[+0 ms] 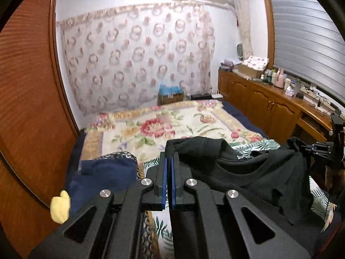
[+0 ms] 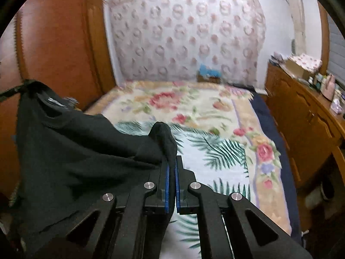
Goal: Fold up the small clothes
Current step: 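Grasp the shirt collar with both grippers and lift it toward the hem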
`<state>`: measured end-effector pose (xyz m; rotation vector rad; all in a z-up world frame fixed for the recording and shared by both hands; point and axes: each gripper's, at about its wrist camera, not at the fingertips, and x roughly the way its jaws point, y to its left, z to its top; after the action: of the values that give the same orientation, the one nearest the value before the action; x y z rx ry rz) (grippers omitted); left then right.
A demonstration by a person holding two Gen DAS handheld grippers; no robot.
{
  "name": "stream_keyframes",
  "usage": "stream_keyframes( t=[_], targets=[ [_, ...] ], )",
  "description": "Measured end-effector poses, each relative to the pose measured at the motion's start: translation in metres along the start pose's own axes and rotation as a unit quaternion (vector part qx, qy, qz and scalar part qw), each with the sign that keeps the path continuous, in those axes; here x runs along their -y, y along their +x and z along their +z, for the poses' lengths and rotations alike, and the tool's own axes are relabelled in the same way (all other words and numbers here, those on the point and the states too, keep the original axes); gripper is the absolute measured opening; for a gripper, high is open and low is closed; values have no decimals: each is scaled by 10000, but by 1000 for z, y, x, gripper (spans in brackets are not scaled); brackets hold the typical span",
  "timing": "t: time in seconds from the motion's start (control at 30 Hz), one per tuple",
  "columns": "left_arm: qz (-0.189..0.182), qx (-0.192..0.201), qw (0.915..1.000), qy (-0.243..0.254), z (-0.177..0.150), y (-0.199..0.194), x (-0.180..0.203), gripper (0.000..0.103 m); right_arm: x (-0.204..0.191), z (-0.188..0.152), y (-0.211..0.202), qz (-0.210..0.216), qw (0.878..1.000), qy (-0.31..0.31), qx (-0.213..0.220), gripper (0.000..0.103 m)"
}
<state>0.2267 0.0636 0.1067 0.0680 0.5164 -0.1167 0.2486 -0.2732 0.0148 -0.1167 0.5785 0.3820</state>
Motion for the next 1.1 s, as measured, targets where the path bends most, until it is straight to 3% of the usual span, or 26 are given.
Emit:
stream_keyframes(
  t=[0.13, 0.23, 0.33, 0.53, 0.73, 0.83, 1.03, 1.1],
  targets=[
    [-80, 137, 9998, 90, -22, -50, 6, 4, -15, -20, -51, 321, 9992, -141, 198, 4],
    [-183, 101, 9995, 231, -57, -87, 17, 4, -21, -51, -84, 523, 9981, -252, 185, 4],
    [-296, 44, 9992, 266, -105, -126, 25, 4, -25, -90, -114, 675, 9972, -327, 36, 4],
    [-561, -180, 9982, -147, -181, -180, 21, 4, -26, -155, -163, 983, 9939, -345, -348, 4],
    [-601, -828, 9942, -342, -239, -187, 37, 4, -30, -187, -193, 1108, 9908, -354, -699, 4],
    [-666, -1045, 9915, -387, -259, -183, 42, 4, -31, -197, -188, 1137, 9884, -311, -960, 4],
    [-757, -1207, 9890, -384, -279, -180, 41, 5, -47, -211, -171, 920, 9857, -414, -1347, 4],
    [-744, -1130, 9902, -340, -279, -183, 40, 15, -49, -203, -171, 869, 9864, -407, -1333, 5]
  ],
)
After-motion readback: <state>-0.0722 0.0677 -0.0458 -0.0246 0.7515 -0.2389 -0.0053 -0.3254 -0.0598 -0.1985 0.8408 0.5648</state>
